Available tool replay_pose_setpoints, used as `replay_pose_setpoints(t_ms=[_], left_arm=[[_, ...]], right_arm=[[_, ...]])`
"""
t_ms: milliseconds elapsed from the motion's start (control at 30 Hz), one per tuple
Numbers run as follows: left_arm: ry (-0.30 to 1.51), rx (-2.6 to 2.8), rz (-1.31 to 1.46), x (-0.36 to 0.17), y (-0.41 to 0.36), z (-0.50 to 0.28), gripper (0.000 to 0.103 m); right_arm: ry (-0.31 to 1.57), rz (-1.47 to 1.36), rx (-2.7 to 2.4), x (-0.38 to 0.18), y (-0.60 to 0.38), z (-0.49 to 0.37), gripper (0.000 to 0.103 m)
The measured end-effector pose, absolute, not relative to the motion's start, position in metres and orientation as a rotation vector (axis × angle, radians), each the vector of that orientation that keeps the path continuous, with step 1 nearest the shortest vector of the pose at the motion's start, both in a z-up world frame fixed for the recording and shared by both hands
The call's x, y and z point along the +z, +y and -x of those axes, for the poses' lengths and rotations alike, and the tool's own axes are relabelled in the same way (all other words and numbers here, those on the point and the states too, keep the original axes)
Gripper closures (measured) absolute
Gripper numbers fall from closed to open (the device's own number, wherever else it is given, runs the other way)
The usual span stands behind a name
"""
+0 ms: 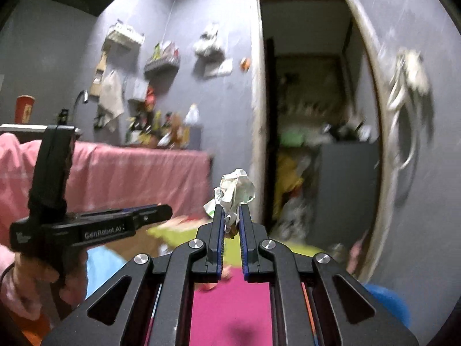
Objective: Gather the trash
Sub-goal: 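Carry both items over the blue bucket and open both tools to drop them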
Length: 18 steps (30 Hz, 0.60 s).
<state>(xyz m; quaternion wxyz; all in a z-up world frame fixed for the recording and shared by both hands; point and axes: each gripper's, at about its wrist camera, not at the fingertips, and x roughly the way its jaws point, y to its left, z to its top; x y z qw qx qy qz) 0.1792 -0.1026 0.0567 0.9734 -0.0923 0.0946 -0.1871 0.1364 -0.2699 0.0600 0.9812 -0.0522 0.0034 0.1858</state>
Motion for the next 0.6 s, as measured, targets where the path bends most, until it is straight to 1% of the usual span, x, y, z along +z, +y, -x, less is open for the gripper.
replay_pose_setpoints(t_ms=[133, 267, 433, 600], left_arm=[[0.098, -0.404, 0.181, 0.074, -0.129, -0.178, 0.089], [0.043, -0.432, 0.174, 0.083, -0.162, -0.181, 0.089], [0.011, -0.472, 0.165, 0.084, -0.201, -0.191, 0.089], [0.027, -0.51, 0.15, 0.075, -0.237, -0.205, 0.089]], right_arm=[[-0.072, 0.122, 0.267, 0.077, -0.294, -0.136, 0.096], [-0.12, 0.121, 0.167, 0.083, -0.323, -0.14, 0.095], [-0.159, 0.128, 0.063, 0.081, -0.36, -0.14, 0.095], [-0.142, 0.122, -0.003, 0.073, -0.391, -0.146, 0.095]])
